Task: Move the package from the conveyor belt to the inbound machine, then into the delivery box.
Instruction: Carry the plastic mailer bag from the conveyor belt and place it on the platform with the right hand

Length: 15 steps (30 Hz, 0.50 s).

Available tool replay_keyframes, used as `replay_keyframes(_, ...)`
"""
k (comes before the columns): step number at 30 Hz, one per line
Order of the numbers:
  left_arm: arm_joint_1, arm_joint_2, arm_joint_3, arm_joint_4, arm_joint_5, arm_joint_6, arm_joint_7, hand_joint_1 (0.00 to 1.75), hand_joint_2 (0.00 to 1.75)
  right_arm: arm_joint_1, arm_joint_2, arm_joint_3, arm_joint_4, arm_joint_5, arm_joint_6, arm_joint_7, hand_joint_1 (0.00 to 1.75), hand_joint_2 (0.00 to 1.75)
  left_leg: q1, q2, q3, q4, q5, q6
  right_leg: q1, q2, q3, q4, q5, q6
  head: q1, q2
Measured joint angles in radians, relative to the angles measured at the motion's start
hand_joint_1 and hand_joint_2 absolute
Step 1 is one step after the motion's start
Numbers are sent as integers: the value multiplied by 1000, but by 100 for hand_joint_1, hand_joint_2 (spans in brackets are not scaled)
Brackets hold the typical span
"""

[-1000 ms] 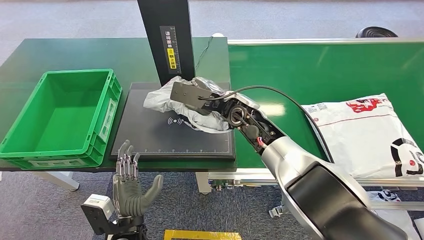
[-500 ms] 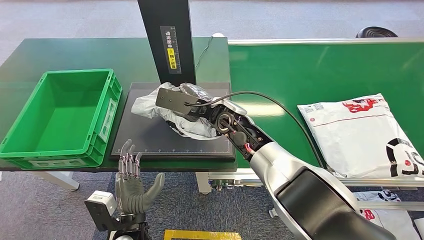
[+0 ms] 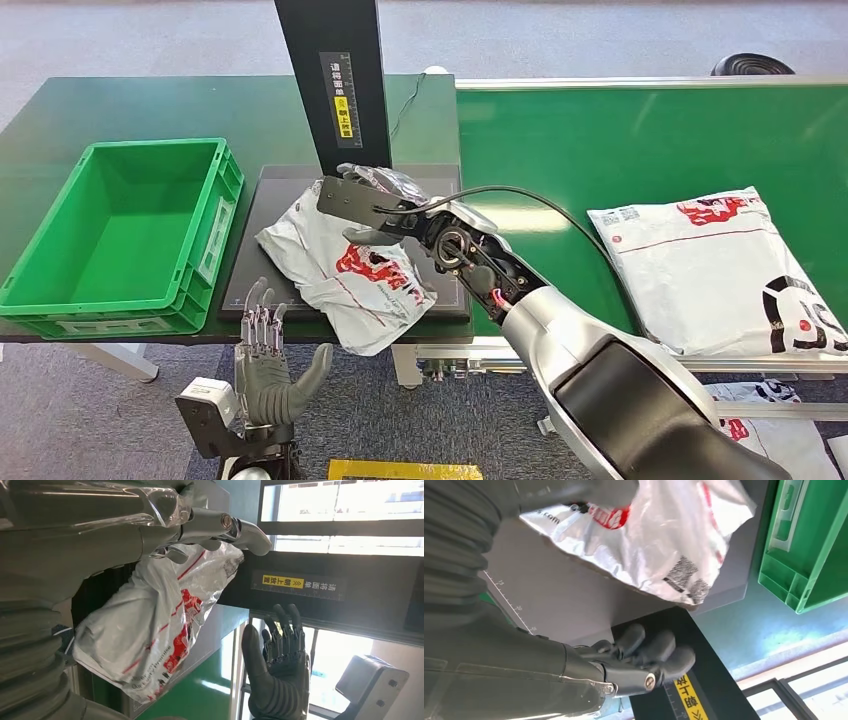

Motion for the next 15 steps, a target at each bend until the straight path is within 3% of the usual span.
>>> replay_keyframes(15,-1,0,2,2,-4,5,0,0,175,1,-1,-12,1,12,-3,-7,0,175,0,0,0,0,0,0,0,0,0,0,0,0,0,0)
